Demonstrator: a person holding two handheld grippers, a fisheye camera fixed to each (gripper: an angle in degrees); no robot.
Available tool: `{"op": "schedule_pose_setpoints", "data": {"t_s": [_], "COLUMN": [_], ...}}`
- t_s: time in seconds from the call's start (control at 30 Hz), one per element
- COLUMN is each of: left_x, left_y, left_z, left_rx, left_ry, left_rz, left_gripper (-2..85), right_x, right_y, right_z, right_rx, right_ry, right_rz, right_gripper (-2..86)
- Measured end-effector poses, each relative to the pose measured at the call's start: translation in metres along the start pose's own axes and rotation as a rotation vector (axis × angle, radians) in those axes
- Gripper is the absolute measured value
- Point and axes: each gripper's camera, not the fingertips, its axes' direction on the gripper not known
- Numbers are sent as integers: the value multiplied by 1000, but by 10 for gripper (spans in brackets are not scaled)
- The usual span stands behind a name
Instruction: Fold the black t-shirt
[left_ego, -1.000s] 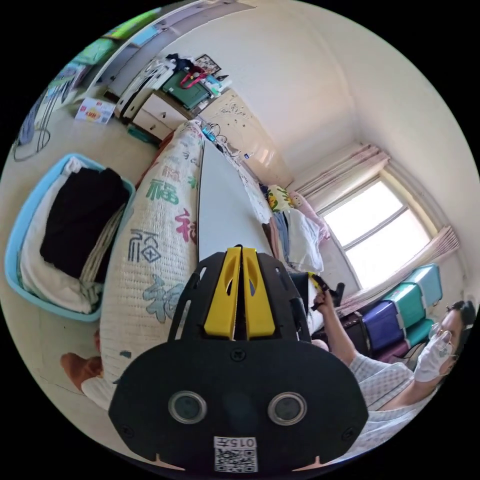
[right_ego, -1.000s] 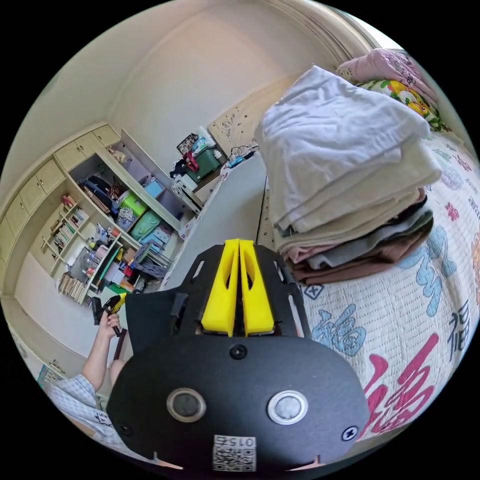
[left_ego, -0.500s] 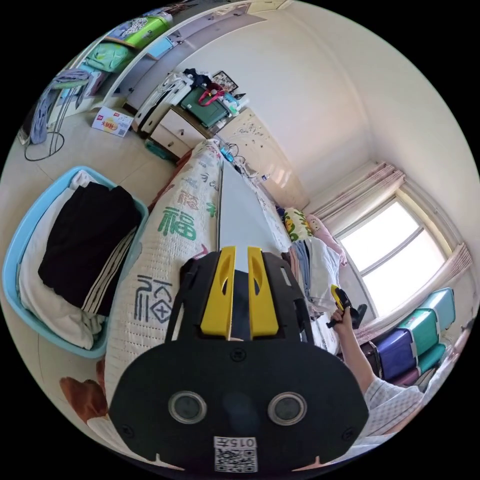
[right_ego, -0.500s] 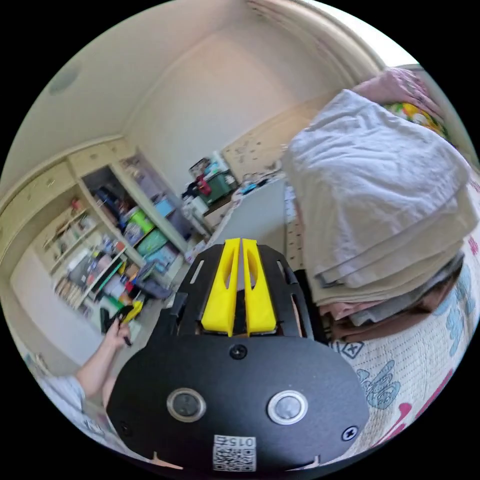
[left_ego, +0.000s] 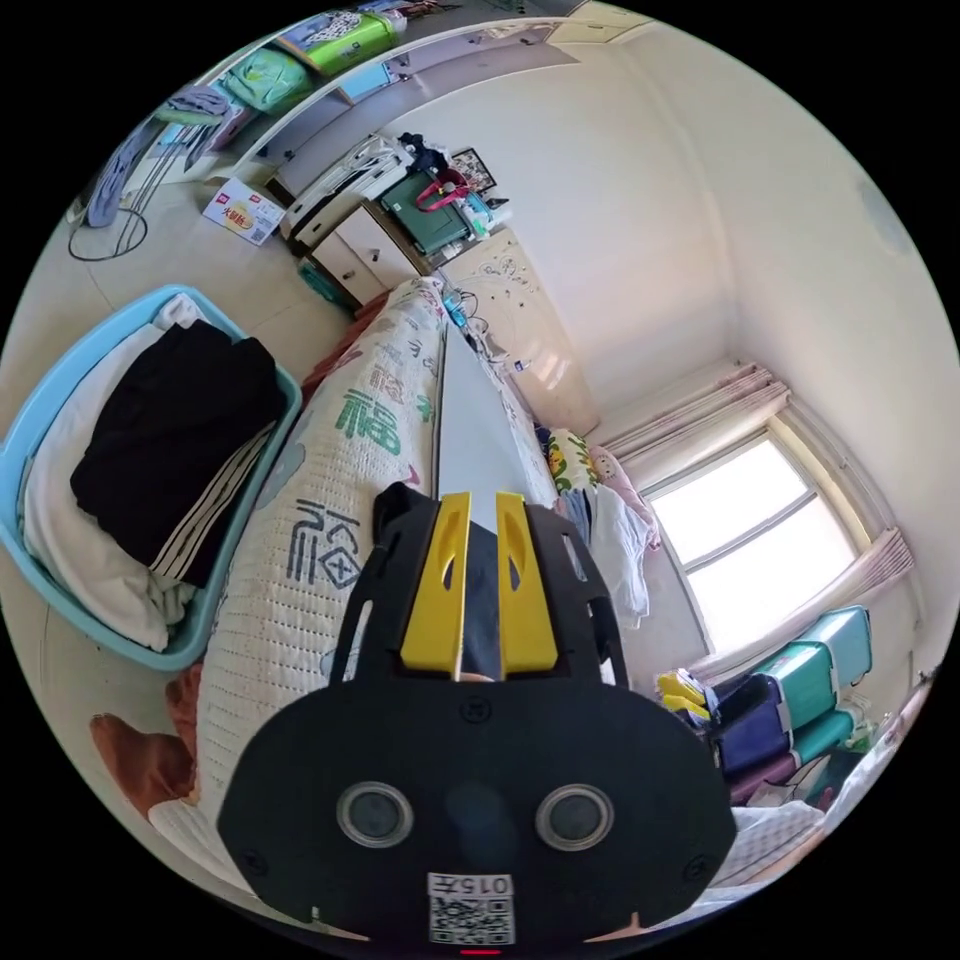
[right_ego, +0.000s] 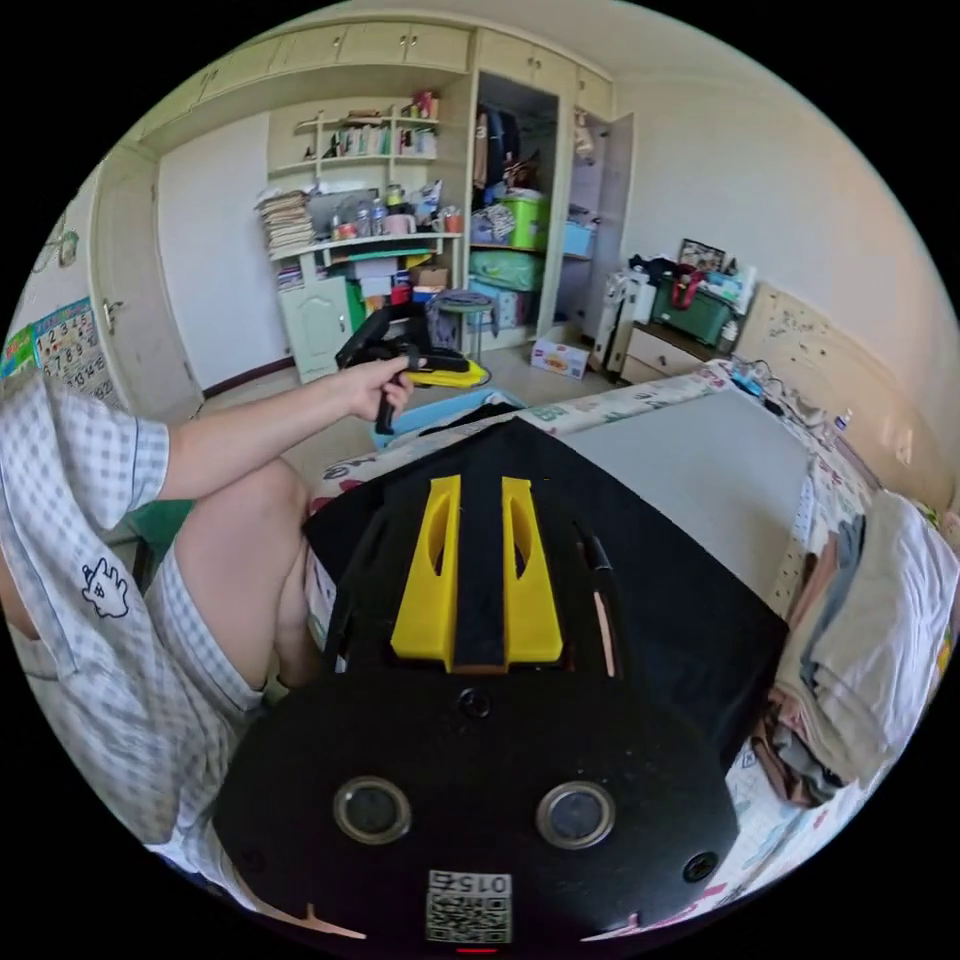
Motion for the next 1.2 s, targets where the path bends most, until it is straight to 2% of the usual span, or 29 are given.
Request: {"op": "schedule_pose_setpoints", "data": {"t_s": [0.2,0.27,0.5,0.57,0.67,0.77,0.9,1.03,1.2], "left_x": [0,-4,-9,-11,-15,-21,-16,7,20], "left_y": [-5,-14,-30,-34,-36,-36,-34,-34,-30], "left_z": [14,17,58,75,86,85,82,80,79], "left_rx": [-65,-72,-140,-189,-246,-233,-214,-200,-199], "left_ry": [-57,-75,-55,-93,-124,-84,-97,-119,-149], "left_rz": [10,11,-4,6,27,-8,-8,84,112], "left_gripper": [58,59,77,91,80,66,50,26,3], "right_x": [-36,-40,-22,-19,-7,20,52,95,144], "right_y": [-131,-159,-195,-206,-225,-231,-225,-217,-215], "right_z": [106,146,180,197,198,190,164,136,140], "right_rx": [-109,-212,-171,-255,-247,-230,-237,-217,-214], "right_ry": [-95,-142,-74,-102,-41,-63,-107,-157,-236], "right_rz": [-140,-181,-185,-263,-279,-234,-214,-170,-84], "right_gripper": [84,92,105,104,69,32,18,11,11]}}
